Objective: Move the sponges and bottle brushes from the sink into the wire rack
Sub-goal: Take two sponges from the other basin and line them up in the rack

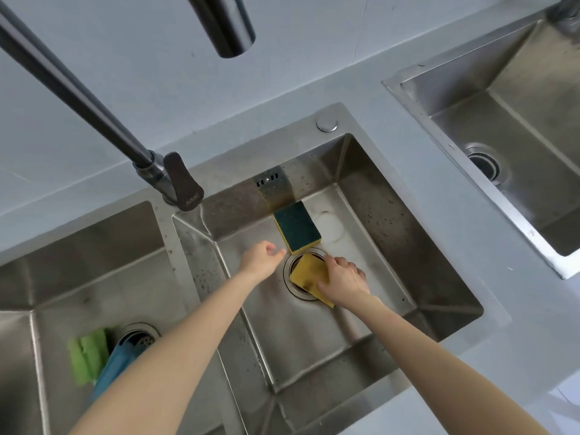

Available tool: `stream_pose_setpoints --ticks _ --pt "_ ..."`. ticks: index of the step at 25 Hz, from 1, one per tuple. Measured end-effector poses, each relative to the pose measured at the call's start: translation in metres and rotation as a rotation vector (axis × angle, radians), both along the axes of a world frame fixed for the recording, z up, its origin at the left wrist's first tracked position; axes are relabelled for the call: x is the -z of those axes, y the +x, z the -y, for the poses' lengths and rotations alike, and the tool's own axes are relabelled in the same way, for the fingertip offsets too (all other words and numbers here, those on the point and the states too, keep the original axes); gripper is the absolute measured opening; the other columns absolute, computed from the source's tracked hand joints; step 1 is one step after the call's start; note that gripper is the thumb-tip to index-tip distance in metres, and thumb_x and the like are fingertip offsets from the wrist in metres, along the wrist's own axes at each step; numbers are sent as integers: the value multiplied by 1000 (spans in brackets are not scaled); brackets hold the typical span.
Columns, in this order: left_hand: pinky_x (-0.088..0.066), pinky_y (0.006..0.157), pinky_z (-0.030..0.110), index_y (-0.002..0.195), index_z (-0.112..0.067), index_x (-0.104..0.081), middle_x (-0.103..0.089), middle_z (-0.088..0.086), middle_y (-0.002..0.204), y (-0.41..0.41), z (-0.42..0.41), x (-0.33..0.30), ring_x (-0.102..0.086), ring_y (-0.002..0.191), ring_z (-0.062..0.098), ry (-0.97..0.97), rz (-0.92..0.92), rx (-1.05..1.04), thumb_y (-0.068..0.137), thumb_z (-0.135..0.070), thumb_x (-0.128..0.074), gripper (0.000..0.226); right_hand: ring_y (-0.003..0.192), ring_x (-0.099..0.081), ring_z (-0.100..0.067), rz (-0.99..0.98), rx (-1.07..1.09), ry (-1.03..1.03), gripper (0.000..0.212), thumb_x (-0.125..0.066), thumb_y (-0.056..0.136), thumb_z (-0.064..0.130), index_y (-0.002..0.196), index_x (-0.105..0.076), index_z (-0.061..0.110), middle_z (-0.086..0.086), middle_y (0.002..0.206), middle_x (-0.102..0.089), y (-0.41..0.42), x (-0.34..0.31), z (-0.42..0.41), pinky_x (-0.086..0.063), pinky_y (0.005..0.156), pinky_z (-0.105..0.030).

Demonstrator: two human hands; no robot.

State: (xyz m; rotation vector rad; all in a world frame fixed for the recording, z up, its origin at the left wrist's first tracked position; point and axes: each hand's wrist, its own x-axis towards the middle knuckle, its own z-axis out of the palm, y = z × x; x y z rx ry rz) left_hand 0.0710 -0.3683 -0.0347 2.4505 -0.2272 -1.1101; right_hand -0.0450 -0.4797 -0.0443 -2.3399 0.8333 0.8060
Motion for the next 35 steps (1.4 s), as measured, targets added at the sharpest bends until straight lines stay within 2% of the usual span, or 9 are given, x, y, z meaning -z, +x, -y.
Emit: stream_pose_setpoints --ticks 8,12,15,19,21,23,26,30,35 --pt "-42 96 35 121 -2 -49 -58 14 125 2 27 29 -52 118 29 -2 9 -23 90 -40 -46 49 127 -41 -31 -24 34 23 61 -52 89 36 142 -31 16 -10 142 -42 8 18 2 -36 104 -40" --pt "-44 92 36 114 -2 -52 -60 16 120 4 38 37 -53 113 32 -12 -10 -139 89 -38 -50 45 127 -41 -30 -20 51 39 61 -55 88 34 141 -32 15 -11 141 -41 8 20 4 -40 102 -40" --pt "-47 98 40 112 -3 -53 -60 17 119 6 38 42 -55 112 33 -33 -73 -226 86 -35 -55 41 127 -41 -30 -27 54 36 60 -55 88 34 140 -33 14 -10 141 -41 8 21 4 -41 101 -40" --pt "-48 97 46 83 -14 -49 -57 11 102 10 33 40 -55 104 29 -88 -134 -289 85 -30 -59 19 126 -41 -31 -30 64 35 62 -57 87 35 140 -32 13 -12 139 -40 8 22 3 -41 100 -40" --pt "-47 98 46 71 -20 -43 -52 3 90 11 27 37 -52 96 25 -122 -154 -335 85 -28 -59 23 126 -40 -32 -38 70 36 64 -58 86 37 139 -31 13 -13 138 -40 7 21 4 -40 100 -41" --pt "-47 98 44 76 -17 -45 -49 0 84 12 22 33 -49 93 23 -167 -170 -404 85 -26 -59 19 124 -41 -32 -45 95 53 66 -61 83 38 138 -32 16 -13 135 -41 6 18 6 -42 99 -41" --pt "-49 96 39 94 -11 -45 -50 3 94 11 10 26 -49 93 21 -205 -167 -459 87 -24 -57 19 119 -45 -31 -29 185 123 61 -62 82 33 133 -34 16 -13 131 -44 2 16 6 -46 96 -41" --pt "-48 89 31 97 -10 -44 -49 7 105 6 -7 6 -51 98 21 -262 -164 -522 87 -24 -58 22 115 -49 -33 70 358 169 55 -63 83 28 127 -35 10 -16 129 -44 -2 6 3 -46 93 -42" --pt "-48 86 28 106 -8 -40 -49 12 118 -5 -23 -19 -55 107 21 -391 -177 -607 85 -21 -60 32 122 -46 -33 219 550 192 69 -62 85 27 140 -25 7 -18 142 -34 -7 -23 6 -43 88 -34"
